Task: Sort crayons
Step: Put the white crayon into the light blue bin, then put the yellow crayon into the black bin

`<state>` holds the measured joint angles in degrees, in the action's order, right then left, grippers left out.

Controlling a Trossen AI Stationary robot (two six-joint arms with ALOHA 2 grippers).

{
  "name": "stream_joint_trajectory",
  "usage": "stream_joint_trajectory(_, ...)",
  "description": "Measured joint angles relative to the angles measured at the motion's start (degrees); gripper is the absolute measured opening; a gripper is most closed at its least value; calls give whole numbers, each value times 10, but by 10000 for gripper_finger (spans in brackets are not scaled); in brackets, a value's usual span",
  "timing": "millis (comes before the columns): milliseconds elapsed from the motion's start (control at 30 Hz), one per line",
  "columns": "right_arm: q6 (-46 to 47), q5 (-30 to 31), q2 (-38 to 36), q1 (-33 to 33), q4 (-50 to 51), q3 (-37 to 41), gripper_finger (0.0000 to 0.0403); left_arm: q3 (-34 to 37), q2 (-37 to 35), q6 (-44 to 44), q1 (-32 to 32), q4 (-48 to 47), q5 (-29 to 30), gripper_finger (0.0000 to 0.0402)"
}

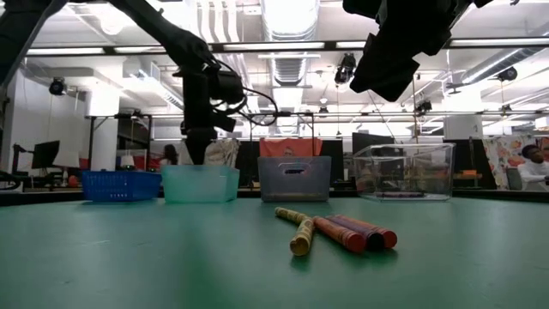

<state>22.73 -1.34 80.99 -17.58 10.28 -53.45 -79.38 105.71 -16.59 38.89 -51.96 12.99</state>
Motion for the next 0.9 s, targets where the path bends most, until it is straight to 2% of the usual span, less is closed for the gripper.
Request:
stream_joint_trajectory(333,-5,0,0,0,0,0,61,4,11,7,0,5,0,4)
stream_joint_trajectory(900,-4,0,0,0,1,0,61,3,8,12,-1,20,-3,67)
